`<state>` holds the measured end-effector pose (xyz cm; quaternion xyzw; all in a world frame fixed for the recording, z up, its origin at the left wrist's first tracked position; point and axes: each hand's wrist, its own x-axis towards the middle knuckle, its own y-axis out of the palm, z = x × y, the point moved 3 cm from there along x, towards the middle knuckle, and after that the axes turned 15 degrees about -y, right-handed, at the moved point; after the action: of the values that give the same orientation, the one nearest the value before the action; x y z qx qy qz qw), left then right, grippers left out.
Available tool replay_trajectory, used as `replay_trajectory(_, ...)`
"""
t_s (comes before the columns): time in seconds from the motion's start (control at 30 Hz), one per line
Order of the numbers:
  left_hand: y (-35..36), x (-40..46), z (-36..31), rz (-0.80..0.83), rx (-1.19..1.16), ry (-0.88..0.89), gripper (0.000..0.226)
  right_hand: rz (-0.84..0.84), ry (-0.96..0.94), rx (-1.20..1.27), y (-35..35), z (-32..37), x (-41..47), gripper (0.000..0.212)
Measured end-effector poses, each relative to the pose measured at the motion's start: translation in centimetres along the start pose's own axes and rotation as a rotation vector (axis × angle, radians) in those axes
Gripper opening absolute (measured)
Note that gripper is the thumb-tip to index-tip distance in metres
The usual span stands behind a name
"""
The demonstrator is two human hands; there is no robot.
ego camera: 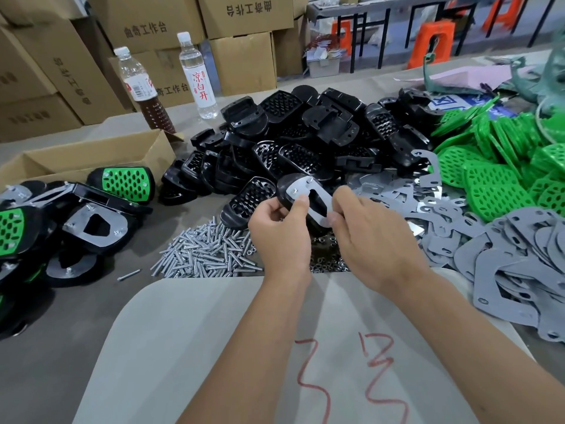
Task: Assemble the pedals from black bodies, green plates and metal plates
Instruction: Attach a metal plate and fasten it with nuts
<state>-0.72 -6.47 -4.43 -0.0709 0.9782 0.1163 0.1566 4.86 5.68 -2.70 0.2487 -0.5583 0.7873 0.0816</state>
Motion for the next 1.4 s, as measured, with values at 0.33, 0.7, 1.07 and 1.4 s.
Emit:
replay_trajectory(0.33, 0.1, -0.1, -0.1, -0.015, 0.012, 0.01, 0.034, -0.008, 0.006, 0.025, -0.1, -0.3, -0.1, 0.024)
replay_trajectory(0.7, -0.1, 0.2, 0.1, -0.023, 0.022, 0.012, 0.023, 0.058, -0.026, -0.073, 0.2, -0.1, 0.1, 0.025)
replay_trajectory(1.07, 0.4, -0.9, -0.2, -0.021, 0.067, 0.045, 0.032, -0.05, 0.132, -0.295, 0.3, 0.4, -0.2, 0.037)
replay_trajectory(1.4, 0.2, -0.7, -0.1, -0.038, 0.024, 0.017, 0.033, -0.004, 0.107, -0.209, 0.2, 0.5, 0.2, 0.024)
